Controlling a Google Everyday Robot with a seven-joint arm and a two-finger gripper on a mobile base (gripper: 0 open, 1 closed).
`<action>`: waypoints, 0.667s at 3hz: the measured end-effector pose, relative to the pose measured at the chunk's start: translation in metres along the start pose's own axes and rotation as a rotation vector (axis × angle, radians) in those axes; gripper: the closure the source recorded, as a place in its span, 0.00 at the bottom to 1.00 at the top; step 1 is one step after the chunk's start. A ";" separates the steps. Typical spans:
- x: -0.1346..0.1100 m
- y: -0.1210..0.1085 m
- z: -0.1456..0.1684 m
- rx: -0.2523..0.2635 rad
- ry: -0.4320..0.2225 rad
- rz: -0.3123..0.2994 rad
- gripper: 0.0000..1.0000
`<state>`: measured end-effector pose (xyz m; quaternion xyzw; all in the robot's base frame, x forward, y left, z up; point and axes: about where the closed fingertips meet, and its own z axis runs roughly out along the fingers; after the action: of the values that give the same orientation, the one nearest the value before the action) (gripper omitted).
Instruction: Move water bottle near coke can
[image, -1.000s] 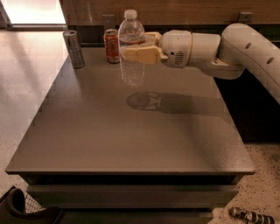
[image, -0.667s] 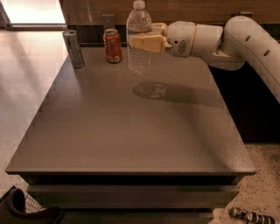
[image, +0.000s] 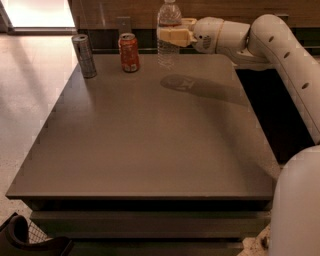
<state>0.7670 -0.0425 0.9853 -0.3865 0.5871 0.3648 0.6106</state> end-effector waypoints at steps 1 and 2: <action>0.011 -0.025 0.012 0.043 0.001 -0.014 1.00; 0.023 -0.037 0.032 0.056 -0.012 -0.044 1.00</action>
Offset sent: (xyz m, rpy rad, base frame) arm 0.0748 0.0207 -0.0345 -0.0101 -0.0950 -0.0827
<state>0.8156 -0.0297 0.9645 -0.3797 0.5848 0.3370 0.6327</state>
